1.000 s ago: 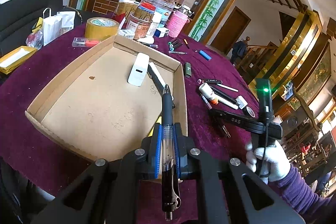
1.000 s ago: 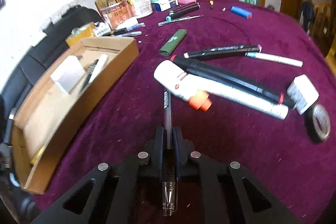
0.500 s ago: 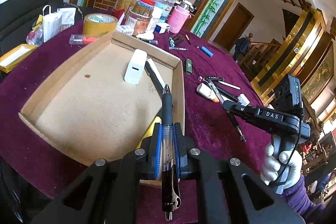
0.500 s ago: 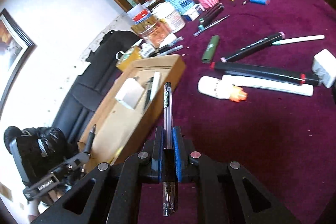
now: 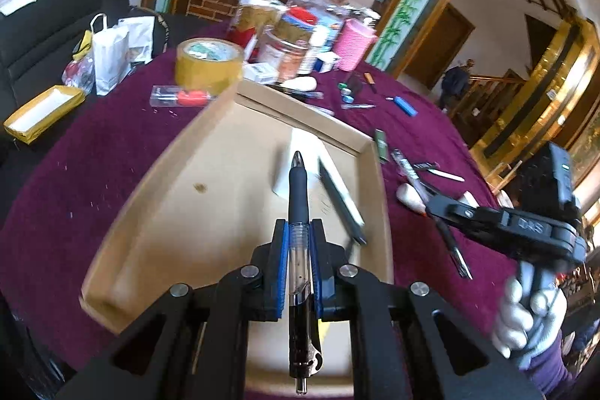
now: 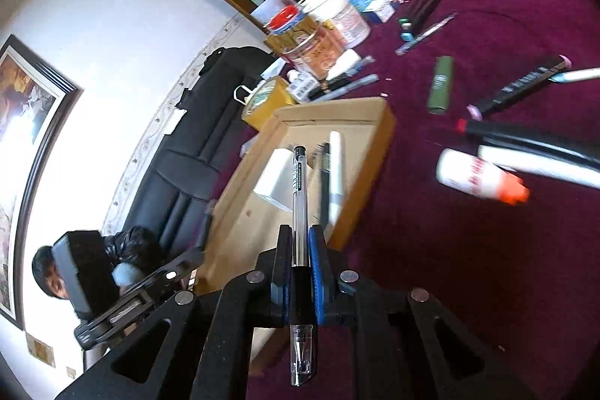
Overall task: Organize rigid objects
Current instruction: 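Lower both pens into the cardboard tray, opening both tools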
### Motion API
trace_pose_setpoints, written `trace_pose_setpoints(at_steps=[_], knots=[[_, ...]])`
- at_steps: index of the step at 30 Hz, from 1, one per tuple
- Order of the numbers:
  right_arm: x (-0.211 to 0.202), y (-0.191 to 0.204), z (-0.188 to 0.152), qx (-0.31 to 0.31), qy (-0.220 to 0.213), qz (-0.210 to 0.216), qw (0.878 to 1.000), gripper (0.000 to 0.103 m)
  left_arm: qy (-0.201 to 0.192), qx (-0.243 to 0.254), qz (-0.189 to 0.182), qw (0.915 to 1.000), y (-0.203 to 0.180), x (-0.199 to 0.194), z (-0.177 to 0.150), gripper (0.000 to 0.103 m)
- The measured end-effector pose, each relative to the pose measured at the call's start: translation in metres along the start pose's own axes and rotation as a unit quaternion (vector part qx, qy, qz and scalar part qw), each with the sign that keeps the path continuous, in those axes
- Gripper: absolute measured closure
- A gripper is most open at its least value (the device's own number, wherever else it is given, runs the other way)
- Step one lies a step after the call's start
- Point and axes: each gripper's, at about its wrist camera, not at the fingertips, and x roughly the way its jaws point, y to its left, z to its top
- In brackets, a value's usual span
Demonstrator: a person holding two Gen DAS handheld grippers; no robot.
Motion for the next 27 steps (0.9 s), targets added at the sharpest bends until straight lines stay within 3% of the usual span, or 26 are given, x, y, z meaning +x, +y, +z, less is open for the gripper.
trace_pose_setpoints(at_steps=[5,13,22,24,26,27], knots=[[0.039,0.014,0.019,0.000,0.019,-0.012,1.000,0.093,0.042,-0.048,-0.018,0.9978,0.026,0.037,0.034,0.093],[0.091,0.007,0.035,0.026,0.042,-0.055,0.997,0.092,0.094,-0.042,0.016,0.9945,0.033,0.098,0.068,0.093],[0.111,0.005,0.048,0.029,0.044,-0.074,0.996,0.092,0.098,-0.053,0.029,0.9933,0.039,0.122,0.085,0.092],[0.113,0.007,0.051,0.023,0.043,-0.076,0.996,0.092,0.097,-0.061,0.024,0.9931,0.041,0.122,0.085,0.085],[0.116,0.007,0.053,0.022,0.046,-0.075,0.996,0.092,0.092,-0.067,0.025,0.9932,0.042,0.120,0.084,0.065],[0.117,0.008,0.053,0.020,0.047,-0.076,0.996,0.092,0.086,-0.070,0.026,0.9935,0.043,0.116,0.083,0.061]])
